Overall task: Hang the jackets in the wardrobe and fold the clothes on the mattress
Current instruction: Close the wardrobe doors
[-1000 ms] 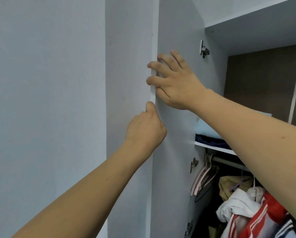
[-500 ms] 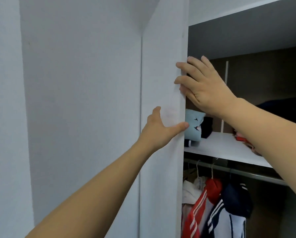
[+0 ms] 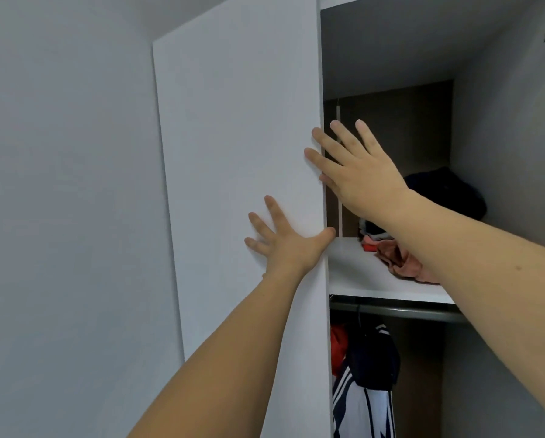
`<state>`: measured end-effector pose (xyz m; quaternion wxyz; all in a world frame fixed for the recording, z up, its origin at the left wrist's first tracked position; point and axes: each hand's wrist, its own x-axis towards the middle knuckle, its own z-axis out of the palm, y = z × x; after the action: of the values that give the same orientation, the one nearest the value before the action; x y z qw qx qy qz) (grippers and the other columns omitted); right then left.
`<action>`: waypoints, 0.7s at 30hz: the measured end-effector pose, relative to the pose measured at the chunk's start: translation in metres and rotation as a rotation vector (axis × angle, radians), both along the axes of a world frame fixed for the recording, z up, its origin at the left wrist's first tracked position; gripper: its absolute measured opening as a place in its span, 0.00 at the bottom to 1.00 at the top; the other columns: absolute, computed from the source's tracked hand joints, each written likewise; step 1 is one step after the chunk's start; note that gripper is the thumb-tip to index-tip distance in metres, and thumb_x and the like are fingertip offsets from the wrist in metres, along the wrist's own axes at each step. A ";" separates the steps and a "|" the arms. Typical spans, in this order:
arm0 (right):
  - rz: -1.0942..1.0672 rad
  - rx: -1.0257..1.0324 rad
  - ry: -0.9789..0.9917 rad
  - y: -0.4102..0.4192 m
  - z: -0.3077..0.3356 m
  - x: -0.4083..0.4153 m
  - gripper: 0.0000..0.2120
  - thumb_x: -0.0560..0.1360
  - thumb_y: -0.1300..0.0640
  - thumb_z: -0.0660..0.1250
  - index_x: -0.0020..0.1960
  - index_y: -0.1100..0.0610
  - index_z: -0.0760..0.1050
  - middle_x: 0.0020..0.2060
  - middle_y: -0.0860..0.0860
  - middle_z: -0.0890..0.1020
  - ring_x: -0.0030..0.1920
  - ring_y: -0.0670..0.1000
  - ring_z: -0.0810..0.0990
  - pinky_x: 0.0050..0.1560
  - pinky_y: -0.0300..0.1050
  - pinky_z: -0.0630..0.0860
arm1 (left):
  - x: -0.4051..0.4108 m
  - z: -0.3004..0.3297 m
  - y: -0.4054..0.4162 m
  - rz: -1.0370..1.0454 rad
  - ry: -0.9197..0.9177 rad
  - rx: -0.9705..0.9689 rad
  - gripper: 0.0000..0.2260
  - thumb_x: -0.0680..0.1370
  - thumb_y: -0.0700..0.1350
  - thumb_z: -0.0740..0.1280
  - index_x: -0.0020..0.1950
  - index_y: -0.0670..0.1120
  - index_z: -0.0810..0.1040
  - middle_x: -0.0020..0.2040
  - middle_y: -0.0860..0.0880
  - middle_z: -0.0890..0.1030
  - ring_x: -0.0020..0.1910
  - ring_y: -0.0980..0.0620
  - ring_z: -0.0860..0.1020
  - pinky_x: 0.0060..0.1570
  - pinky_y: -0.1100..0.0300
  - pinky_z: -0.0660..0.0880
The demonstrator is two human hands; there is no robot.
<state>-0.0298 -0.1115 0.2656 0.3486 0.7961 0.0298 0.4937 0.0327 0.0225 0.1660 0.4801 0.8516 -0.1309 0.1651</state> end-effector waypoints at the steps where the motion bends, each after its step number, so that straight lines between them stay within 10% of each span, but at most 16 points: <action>1: -0.016 0.017 -0.006 -0.003 -0.002 0.005 0.26 0.83 0.47 0.49 0.80 0.50 0.51 0.80 0.54 0.50 0.79 0.59 0.46 0.77 0.61 0.43 | 0.003 0.000 -0.005 0.013 -0.003 0.009 0.58 0.64 0.73 0.68 0.70 0.64 0.21 0.76 0.51 0.27 0.75 0.34 0.30 0.72 0.33 0.47; 10: -0.132 0.085 -0.031 -0.026 -0.013 0.046 0.28 0.83 0.45 0.47 0.81 0.49 0.46 0.80 0.52 0.48 0.79 0.59 0.44 0.77 0.62 0.41 | 0.030 -0.001 -0.039 0.123 -0.050 0.047 0.59 0.65 0.70 0.71 0.73 0.60 0.24 0.78 0.49 0.30 0.76 0.30 0.37 0.61 0.29 0.68; 21: -0.195 0.050 0.073 -0.033 -0.006 0.051 0.29 0.83 0.43 0.46 0.80 0.50 0.43 0.80 0.53 0.46 0.79 0.59 0.41 0.77 0.62 0.40 | 0.045 0.004 -0.051 0.141 -0.021 0.104 0.60 0.67 0.70 0.71 0.75 0.57 0.25 0.78 0.45 0.29 0.76 0.29 0.36 0.67 0.29 0.60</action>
<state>0.0209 -0.1442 0.2592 0.3736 0.8212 -0.0476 0.4287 0.0773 -0.0281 0.1695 0.4208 0.8808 -0.0839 0.2002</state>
